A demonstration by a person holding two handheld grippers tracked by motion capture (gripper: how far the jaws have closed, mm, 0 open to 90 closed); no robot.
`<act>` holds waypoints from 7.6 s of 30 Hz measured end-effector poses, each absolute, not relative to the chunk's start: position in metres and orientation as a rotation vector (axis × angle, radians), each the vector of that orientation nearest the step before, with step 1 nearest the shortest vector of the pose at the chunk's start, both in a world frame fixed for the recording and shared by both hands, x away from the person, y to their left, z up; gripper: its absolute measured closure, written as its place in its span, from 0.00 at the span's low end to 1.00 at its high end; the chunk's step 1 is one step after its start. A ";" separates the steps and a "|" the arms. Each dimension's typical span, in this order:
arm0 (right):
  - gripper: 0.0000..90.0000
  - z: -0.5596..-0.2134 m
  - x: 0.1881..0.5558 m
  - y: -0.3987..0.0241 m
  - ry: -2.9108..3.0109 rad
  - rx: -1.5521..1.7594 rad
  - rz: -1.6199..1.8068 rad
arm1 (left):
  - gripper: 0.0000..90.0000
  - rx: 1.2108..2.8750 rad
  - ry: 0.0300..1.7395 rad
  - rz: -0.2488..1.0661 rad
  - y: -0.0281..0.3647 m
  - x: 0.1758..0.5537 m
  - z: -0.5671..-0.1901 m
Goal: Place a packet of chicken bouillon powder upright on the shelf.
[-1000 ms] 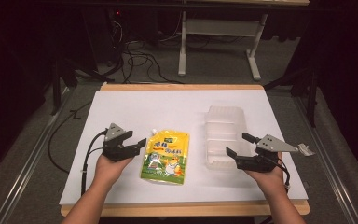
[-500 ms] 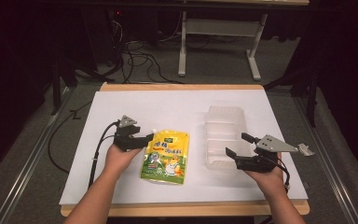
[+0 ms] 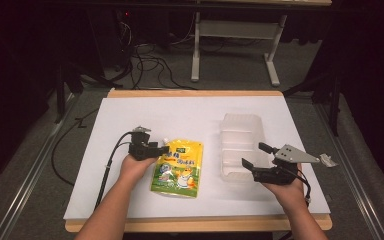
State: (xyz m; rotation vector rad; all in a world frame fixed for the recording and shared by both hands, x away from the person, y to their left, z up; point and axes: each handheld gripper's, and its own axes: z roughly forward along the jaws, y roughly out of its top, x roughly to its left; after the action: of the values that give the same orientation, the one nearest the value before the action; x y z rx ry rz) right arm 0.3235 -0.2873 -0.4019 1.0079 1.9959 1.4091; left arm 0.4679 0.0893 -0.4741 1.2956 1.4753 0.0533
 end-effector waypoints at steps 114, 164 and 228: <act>0.30 -0.396 0.338 -0.161 2.220 0.921 1.618 | 1.00 1.077 0.666 0.272 0.126 0.308 -0.403; 0.64 -0.411 0.332 -0.135 2.393 0.804 1.680 | 1.00 1.083 0.751 0.182 0.146 0.320 -0.413; 0.98 -0.373 0.321 -0.184 2.231 0.699 1.755 | 0.45 1.169 0.968 0.294 0.152 0.349 -0.434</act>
State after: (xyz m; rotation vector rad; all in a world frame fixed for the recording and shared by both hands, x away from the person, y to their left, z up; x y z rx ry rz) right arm 0.3210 -0.1839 -0.3727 0.6986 2.2308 1.7553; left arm 0.3487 0.1516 -0.4335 1.1688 0.9683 0.2945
